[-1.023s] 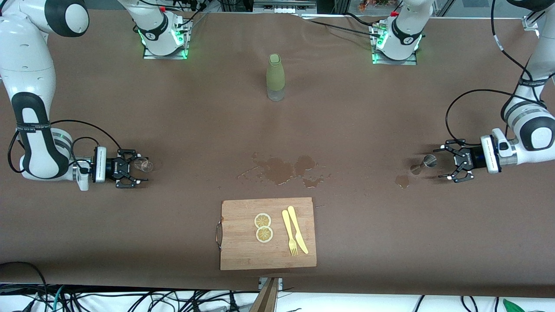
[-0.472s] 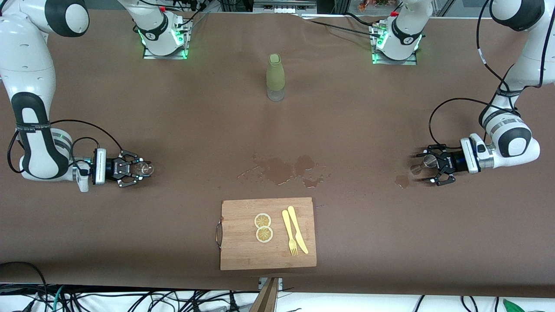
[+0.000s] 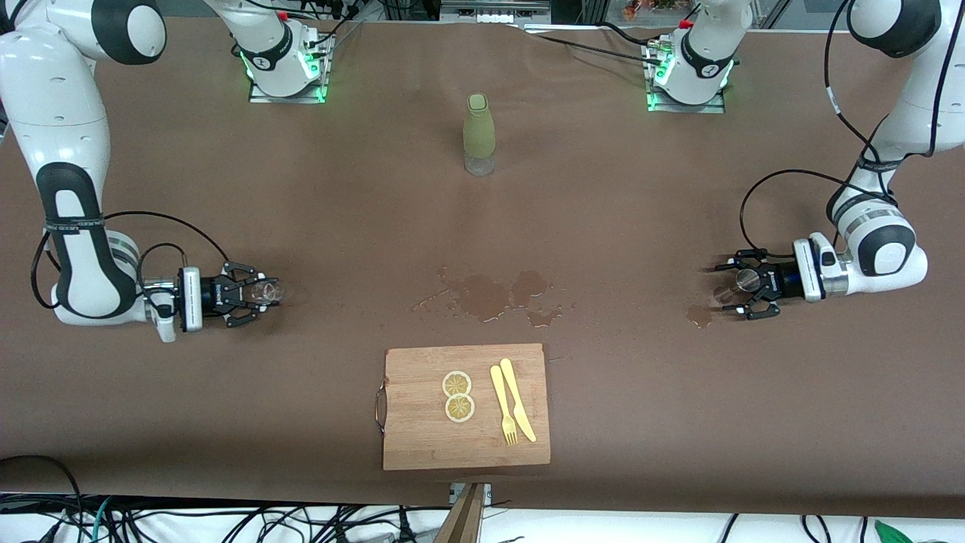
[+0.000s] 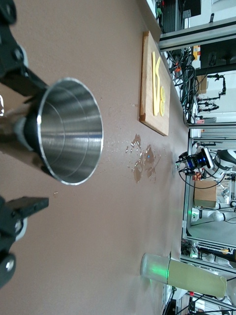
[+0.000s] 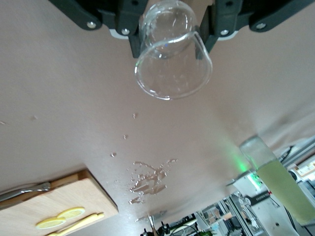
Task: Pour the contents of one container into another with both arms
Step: 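Close the right gripper on the beaker while the left gripper grasps the jigger, then lift the beaker with the right gripper while the left gripper lifts the jigger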
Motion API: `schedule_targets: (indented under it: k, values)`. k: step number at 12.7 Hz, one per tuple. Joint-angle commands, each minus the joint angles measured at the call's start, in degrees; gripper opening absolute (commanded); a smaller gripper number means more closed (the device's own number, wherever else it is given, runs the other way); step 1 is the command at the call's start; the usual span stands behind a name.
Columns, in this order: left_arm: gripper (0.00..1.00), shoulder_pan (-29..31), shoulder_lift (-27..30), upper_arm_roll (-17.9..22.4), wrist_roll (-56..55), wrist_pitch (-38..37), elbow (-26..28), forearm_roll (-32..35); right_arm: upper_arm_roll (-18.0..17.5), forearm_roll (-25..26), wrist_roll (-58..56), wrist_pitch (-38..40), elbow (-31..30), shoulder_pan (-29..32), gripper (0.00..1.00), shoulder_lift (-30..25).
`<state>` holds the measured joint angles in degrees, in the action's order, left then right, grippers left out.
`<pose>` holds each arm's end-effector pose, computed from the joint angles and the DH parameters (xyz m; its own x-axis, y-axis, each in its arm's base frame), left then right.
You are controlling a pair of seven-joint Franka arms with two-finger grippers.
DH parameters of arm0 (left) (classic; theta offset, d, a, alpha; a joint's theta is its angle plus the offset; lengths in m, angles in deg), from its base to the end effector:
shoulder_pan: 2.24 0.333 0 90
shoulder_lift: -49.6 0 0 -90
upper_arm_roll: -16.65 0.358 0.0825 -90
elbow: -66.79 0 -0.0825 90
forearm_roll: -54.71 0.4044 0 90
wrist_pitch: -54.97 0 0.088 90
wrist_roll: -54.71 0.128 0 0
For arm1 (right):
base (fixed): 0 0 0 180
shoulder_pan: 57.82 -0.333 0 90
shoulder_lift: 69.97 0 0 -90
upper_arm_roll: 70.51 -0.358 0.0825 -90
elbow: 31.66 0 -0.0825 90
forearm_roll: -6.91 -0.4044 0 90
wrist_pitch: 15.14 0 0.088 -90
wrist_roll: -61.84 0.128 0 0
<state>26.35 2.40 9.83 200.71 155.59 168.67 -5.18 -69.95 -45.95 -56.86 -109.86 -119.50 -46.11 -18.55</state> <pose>0.6022 0.1410 0.0998 0.0683 -0.3329 0.9405 -0.9959 -0.0791 0.0443 0.6718 -0.0471 0.1166 0.3135 0.5130 0.7991 0.9218 0.0377 -0.3858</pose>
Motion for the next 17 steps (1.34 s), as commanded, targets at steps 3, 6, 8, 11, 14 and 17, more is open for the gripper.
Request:
schedule_targets:
  k: [3,6,8,11,14,17]
  values:
    - [0.00,-0.7,-0.6,0.5,2.7,-1.3,-0.8,-3.3,-3.3,-0.8,6.2,1.6,0.7,-0.1,0.10,0.0]
    - [0.00,-0.6,-0.6,-0.8,2.3,-2.2,-0.9,-5.5,-5.7,-0.8,12.4,3.1,0.7,-1.0,0.10,-0.4]
    - [0.00,-0.6,-0.7,-2.5,2.0,-2.5,-0.8,-7.9,-7.1,-0.8,15.2,3.2,0.8,-1.1,0.11,-0.4]
    - [0.00,-0.6,-0.9,-6.7,-1.6,-3.2,-0.2,-9.2,-9.0,-2.2,17.4,2.4,0.7,-1.9,0.12,-0.4]
    - [0.00,-0.7,-0.5,-10.9,-1.2,-1.1,0.2,-11.9,-9.0,-5.5,19.2,-0.2,0.4,-4.8,0.14,-0.9]
    - [0.00,-4.5,-0.7,-15.2,-1.5,5.3,0.5,-12.3,-8.3,-8.1,20.5,-5.3,-1.4,-8.6,0.14,-2.9]
